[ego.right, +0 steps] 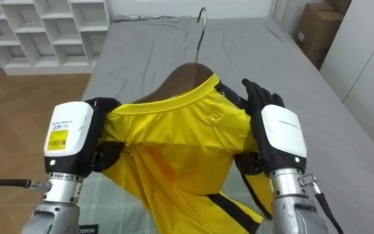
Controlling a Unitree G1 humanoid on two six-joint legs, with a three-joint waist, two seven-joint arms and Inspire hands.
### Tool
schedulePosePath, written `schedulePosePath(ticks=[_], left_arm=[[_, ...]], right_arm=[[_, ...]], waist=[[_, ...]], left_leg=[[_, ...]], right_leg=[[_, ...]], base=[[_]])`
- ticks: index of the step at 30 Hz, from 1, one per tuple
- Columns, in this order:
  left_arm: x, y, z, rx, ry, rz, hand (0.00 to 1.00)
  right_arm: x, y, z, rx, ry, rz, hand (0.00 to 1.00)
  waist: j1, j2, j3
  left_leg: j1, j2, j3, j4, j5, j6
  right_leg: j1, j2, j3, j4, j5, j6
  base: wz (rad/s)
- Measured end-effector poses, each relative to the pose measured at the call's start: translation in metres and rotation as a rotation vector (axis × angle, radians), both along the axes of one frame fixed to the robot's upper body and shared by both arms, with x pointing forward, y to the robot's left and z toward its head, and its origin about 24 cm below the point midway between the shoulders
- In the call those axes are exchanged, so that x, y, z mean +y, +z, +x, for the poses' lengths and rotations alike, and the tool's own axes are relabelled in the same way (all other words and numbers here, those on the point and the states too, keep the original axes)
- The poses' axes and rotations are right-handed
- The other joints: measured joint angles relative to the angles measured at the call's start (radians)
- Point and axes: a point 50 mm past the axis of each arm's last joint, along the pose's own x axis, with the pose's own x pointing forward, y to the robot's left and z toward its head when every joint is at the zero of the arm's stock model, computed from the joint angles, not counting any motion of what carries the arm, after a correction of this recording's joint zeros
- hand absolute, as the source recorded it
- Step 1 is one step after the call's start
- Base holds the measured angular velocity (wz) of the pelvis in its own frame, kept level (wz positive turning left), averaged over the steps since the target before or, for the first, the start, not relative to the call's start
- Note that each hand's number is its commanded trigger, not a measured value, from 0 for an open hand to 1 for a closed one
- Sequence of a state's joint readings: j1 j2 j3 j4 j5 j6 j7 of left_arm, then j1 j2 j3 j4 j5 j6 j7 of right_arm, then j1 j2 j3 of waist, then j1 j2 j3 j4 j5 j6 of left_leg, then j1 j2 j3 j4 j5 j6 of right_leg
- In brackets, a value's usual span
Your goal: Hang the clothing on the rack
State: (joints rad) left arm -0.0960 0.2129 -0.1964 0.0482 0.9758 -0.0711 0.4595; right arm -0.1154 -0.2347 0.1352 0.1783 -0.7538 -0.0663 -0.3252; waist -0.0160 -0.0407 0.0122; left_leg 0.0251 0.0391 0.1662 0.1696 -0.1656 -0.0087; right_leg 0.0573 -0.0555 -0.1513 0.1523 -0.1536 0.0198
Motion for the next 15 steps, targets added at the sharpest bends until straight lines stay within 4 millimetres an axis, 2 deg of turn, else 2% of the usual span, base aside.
schedulePosePath(ticks=[10, 15], left_arm=[[-0.001, 0.000, 0.000, 0.012, 0.001, 0.001, 1.00], [0.002, -0.001, 0.001, 0.022, 0.027, 0.008, 1.00]], right_arm=[[0.001, -0.001, 0.007, -0.001, -0.006, 0.012, 0.00], [0.007, -0.005, 0.018, 0.025, 0.008, 0.011, 0.00]], waist=[[0.002, -0.002, -0.0012], [0.004, -0.002, -0.0012]], left_leg=[[-0.006, -0.001, -0.015, -0.001, 0.000, 0.000], [-0.005, -0.001, -0.011, -0.001, 0.000, 0.000]], right_leg=[[-0.002, 0.000, -0.016, 0.000, 0.000, 0.000], [-0.001, 0.000, -0.015, 0.000, 0.000, 0.000]], base=[[0.02], [0.00]])
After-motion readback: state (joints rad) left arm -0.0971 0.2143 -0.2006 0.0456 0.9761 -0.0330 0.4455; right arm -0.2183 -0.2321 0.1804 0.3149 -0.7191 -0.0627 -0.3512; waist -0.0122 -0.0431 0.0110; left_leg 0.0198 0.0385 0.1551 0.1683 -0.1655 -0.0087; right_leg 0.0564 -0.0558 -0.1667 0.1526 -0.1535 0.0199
